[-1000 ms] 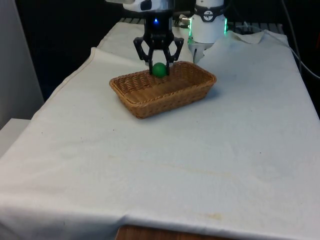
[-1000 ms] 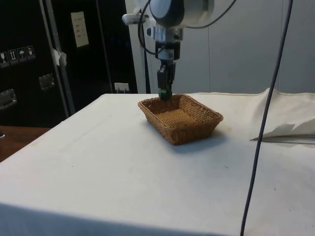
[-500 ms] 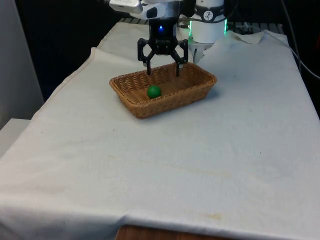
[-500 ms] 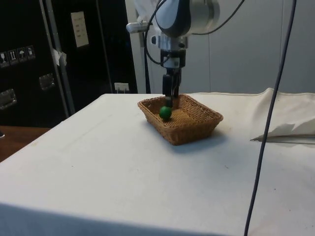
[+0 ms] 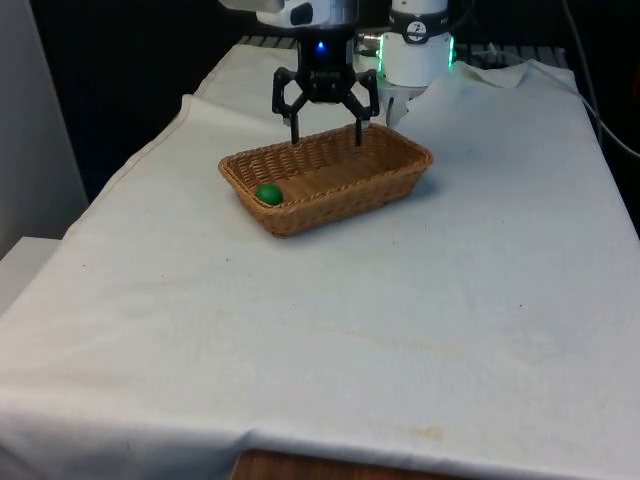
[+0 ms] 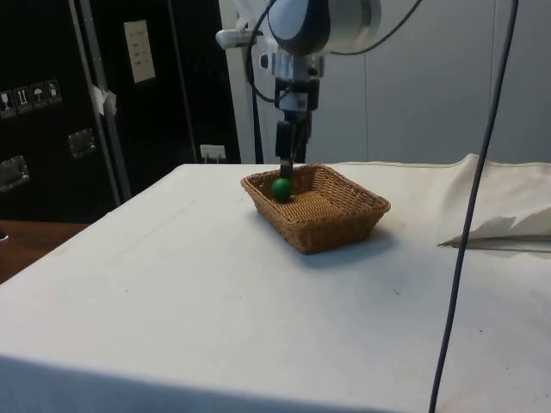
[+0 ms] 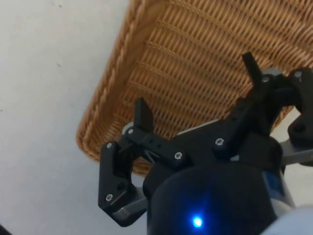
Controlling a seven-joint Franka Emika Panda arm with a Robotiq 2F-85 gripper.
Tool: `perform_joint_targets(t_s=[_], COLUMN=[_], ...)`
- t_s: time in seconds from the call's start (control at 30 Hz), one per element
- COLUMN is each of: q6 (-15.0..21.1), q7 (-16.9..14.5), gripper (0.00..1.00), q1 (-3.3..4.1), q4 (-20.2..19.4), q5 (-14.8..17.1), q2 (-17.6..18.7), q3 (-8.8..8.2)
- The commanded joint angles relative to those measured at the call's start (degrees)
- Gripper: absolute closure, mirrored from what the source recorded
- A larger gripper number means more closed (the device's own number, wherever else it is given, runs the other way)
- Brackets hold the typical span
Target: Pick up the ball and place it into the basket.
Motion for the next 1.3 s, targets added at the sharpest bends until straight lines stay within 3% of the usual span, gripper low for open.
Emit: perform_joint_targets(t_s=[0.0,0.03,0.3,0.33,0.37,0.6,0.67,0.73,1.07,1.27], q6=[-0.34,-1.26,-4.87,-4.64,-5.33,-7.45,-7.16,-7.39,-6.76,-6.53], q7=[0.23,1.66,4.07,3.04,4.35,5.79,5.04,5.90,5.61,4.58], gripper=[0.00,0.00,0.00,0.00,0.00,0.00,0.00,0.00,0.00,0.00], q1=[0.00,0.40,0.40,0.00,0.40,0.17,0.00,0.11,0.17,0.17], q4=[0.29,1.03,5.21,4.98,5.73,9.68,9.28,11.46,15.47,16.50], q5=[-0.17,-1.60,-3.27,-2.41,-3.38,-4.01,-3.38,-4.07,-4.18,-4.13], q2=[-0.34,-0.29,-1.49,-1.83,-1.49,-0.52,-1.15,1.03,5.10,5.67], q3=[0.00,-0.63,0.00,0.34,0.17,1.09,1.32,1.26,1.15,1.15])
